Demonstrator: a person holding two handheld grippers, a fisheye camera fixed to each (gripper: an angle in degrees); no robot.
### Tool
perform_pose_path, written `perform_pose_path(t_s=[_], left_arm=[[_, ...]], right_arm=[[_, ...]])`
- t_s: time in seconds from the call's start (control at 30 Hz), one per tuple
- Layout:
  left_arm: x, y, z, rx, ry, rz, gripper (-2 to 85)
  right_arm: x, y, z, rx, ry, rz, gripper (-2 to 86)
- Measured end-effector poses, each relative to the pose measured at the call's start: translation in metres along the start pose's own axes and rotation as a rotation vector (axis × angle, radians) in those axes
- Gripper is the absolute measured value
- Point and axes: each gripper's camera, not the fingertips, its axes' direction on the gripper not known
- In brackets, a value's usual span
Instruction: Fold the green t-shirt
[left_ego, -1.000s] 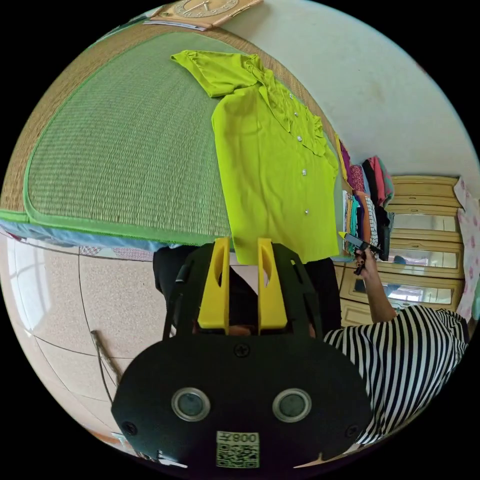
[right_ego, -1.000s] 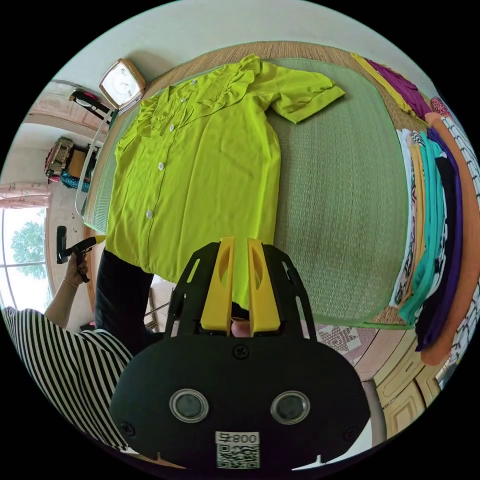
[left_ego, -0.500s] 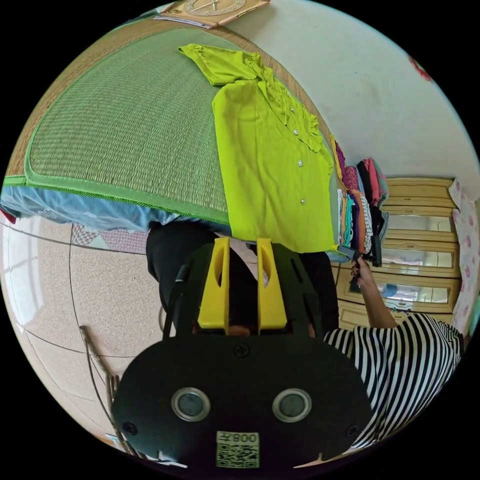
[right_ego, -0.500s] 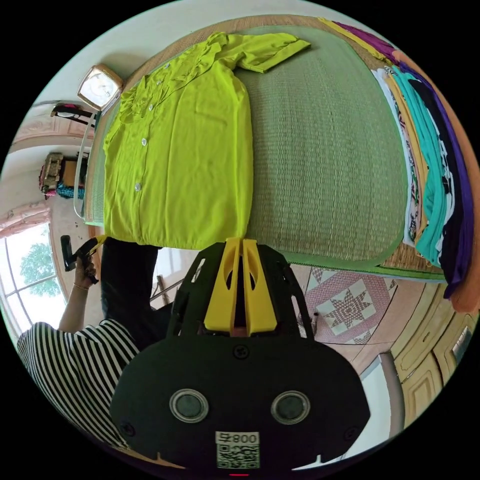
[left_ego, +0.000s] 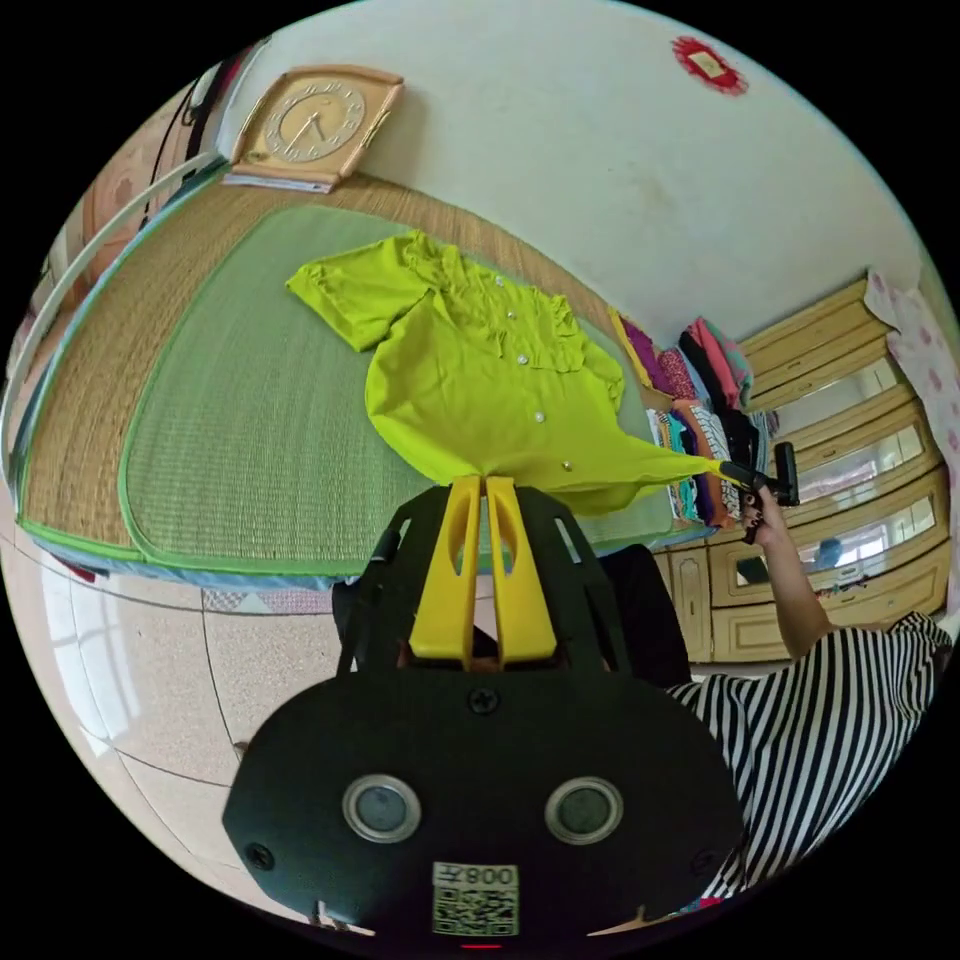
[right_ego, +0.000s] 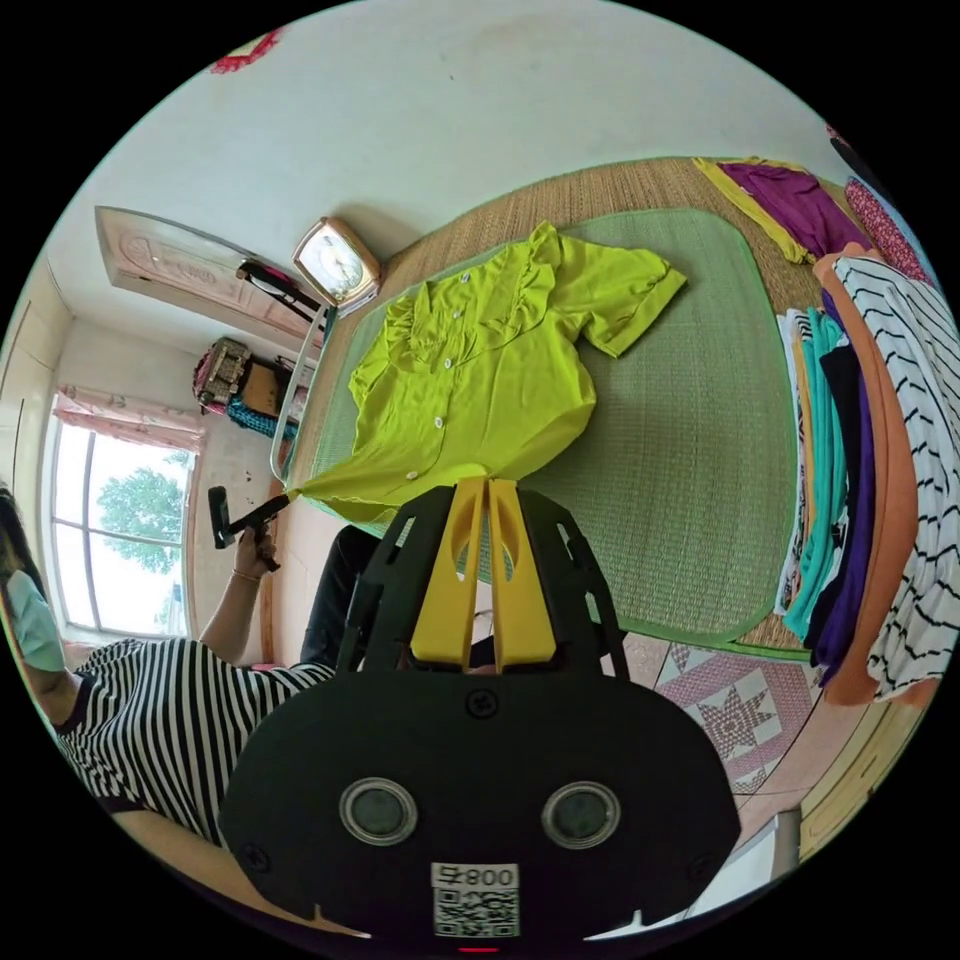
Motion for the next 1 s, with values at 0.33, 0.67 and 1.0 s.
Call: perform_pose_path(t_s=[0.33, 0.67, 1.0], left_arm=[[-0.004, 0.036, 0.041, -0.256, -0.087, 0.002, 4.9], [-0.041, 0.018, 0.1, -0.333, -0.037, -0.193, 2.8], [-0.005, 0.004, 0.033, -0.139, -0.059, -0.111, 0.8]], right_arm=[[0.052, 0.077, 0.065, -0.23, 0.07, 0.162, 0.3], [0.087, 0.08, 0.056, -0.169, -0.045, 0.292, 0.3], [0.062, 0.086, 0.057, -0.196, -0.126, 0.263, 0.3]])
